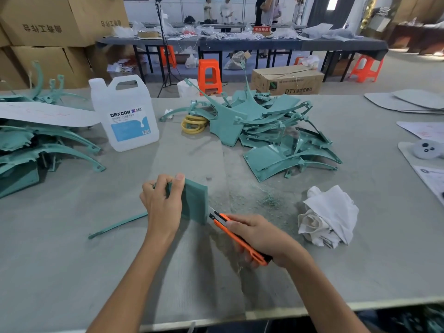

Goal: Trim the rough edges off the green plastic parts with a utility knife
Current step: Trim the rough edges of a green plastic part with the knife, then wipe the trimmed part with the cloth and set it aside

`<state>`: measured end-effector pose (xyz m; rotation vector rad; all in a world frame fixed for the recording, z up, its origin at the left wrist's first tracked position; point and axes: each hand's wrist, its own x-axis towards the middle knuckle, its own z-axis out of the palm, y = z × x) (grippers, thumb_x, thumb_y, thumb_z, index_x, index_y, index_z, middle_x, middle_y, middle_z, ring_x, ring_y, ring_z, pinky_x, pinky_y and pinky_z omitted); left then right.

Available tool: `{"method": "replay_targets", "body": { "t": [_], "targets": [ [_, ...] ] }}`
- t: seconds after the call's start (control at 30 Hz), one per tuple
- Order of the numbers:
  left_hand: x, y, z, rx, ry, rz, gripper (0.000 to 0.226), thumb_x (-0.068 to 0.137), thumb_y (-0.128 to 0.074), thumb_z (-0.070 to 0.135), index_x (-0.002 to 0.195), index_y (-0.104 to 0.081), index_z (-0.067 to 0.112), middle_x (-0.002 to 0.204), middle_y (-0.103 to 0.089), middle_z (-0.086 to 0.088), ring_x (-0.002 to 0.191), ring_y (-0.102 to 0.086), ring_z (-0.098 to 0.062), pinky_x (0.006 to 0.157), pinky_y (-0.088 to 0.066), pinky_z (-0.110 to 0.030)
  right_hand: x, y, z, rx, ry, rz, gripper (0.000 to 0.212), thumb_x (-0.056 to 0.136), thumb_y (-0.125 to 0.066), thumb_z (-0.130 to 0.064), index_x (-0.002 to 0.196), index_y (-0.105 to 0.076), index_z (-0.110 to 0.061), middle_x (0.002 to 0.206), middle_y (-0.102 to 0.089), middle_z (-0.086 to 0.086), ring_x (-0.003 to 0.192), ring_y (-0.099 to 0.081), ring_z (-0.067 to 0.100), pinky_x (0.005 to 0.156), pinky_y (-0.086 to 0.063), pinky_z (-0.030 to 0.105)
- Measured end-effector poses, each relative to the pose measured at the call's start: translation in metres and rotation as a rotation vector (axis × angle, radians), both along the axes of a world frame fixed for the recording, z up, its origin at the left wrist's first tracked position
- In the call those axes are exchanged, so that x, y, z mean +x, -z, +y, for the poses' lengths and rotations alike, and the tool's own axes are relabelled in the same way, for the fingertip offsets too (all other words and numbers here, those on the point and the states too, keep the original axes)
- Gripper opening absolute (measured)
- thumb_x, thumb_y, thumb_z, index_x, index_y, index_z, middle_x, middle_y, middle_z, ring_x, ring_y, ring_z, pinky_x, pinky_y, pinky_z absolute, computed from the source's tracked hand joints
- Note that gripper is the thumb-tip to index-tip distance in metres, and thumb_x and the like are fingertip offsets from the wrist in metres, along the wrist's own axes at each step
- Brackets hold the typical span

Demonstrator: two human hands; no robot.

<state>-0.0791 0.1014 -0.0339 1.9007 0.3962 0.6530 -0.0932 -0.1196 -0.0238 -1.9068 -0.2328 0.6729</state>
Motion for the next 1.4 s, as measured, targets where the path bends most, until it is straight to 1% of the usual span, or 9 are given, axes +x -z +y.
{"method": "replay_targets", "body": {
  "t": [0.23,0.5,0.73,0.9,1.03,1.13,1.2,1.27,1.4],
  "targets": [
    [-0.003,-0.001,0.001,0.0,0.012,-0.01,0.051,0.084,-0.041,0.068,0.076,-0.055,0.02,0.104,-0.049,-0.017,0.109,-0.044,-0.034,0.101,-0.039,-0.055,0.013,-0.01,-0.009,-0.066,-0.113,0.008,0.032,0.104,-0.051,-0.038,0.132,-0.06,-0.049,0.068,-0.061,0.004,0.051,-0.057,0.016,0.045,-0.049,0.028],
    [-0.007,0.001,0.0,0.014,0.03,0.021,0.053,0.083,-0.035,0.071,0.09,-0.053,0.022,0.109,-0.044,-0.01,0.11,-0.035,-0.022,0.101,-0.035,-0.042,0.023,-0.054,-0.031,0.506,-0.086,0.138,0.033,0.098,-0.06,-0.045,0.131,-0.064,-0.044,0.071,-0.063,0.009,0.043,-0.055,0.011,0.037,-0.047,0.02],
    [-0.002,0.006,0.0,0.02,-0.001,0.016,0.025,0.1,-0.046,0.048,0.091,-0.053,0.026,0.11,-0.042,-0.007,0.109,-0.031,-0.016,0.101,-0.029,-0.033,-0.023,0.004,0.001,0.319,0.204,0.065,0.026,0.107,-0.048,-0.032,0.118,-0.059,-0.053,0.068,-0.063,0.009,0.049,-0.057,0.019,0.041,-0.047,0.025],
    [-0.001,0.007,0.0,0.04,-0.012,0.013,0.027,0.101,-0.046,0.048,0.093,-0.054,0.023,0.11,-0.042,-0.008,0.109,-0.031,-0.016,0.099,-0.026,-0.031,-0.059,0.035,0.043,0.205,0.233,0.013,0.016,0.108,-0.042,-0.028,0.118,-0.054,-0.029,0.066,-0.056,0.005,0.046,-0.059,0.021,0.044,-0.053,0.04],
    [-0.002,0.007,0.001,0.062,-0.011,0.001,0.03,0.099,-0.048,0.052,0.092,-0.053,0.023,0.11,-0.044,-0.011,0.108,-0.032,-0.017,0.096,-0.025,-0.028,-0.067,0.012,0.054,0.371,0.296,-0.086,0.036,0.107,-0.045,-0.032,0.115,-0.054,-0.066,0.065,-0.057,0.0,0.048,-0.06,0.022,0.044,-0.053,0.037],
    [-0.004,0.006,0.001,0.04,-0.006,0.019,0.024,0.102,-0.049,0.045,0.092,-0.054,0.023,0.111,-0.044,-0.011,0.105,-0.03,-0.013,0.092,-0.023,-0.024,-0.06,-0.012,0.041,0.549,0.293,-0.124,0.029,0.102,-0.05,-0.042,0.125,-0.052,-0.06,0.071,-0.063,0.002,0.05,-0.061,0.023,0.043,-0.051,0.032],
    [-0.005,0.006,0.001,0.036,0.01,0.023,0.026,0.102,-0.049,0.047,0.091,-0.054,0.024,0.11,-0.043,-0.01,0.105,-0.031,-0.015,0.093,-0.024,-0.026,-0.051,-0.016,0.029,0.4,0.373,-0.212,0.015,0.1,-0.052,-0.048,0.113,-0.052,-0.054,0.075,-0.068,0.001,0.051,-0.063,0.021,0.044,-0.054,0.039],
    [-0.007,0.004,0.001,0.022,0.021,0.02,0.032,0.097,-0.048,0.057,0.087,-0.052,0.027,0.107,-0.043,-0.01,0.105,-0.032,-0.016,0.093,-0.026,-0.028,-0.041,-0.009,0.015,0.034,0.407,-0.355,0.005,0.101,-0.051,-0.048,0.106,-0.05,-0.048,0.078,-0.07,-0.002,0.061,-0.067,0.019,0.058,-0.059,0.045],
    [-0.011,-0.004,-0.003,-0.033,0.019,0.005,0.044,0.078,-0.04,0.072,0.08,-0.051,0.029,0.104,-0.045,-0.007,0.103,-0.032,-0.015,0.089,-0.026,-0.027,-0.029,0.02,-0.006,-0.464,0.305,-0.507,0.028,0.104,-0.044,-0.047,0.126,-0.053,-0.033,0.098,-0.07,-0.007,0.09,-0.064,0.024,0.075,-0.042,0.036]
  ]
}}
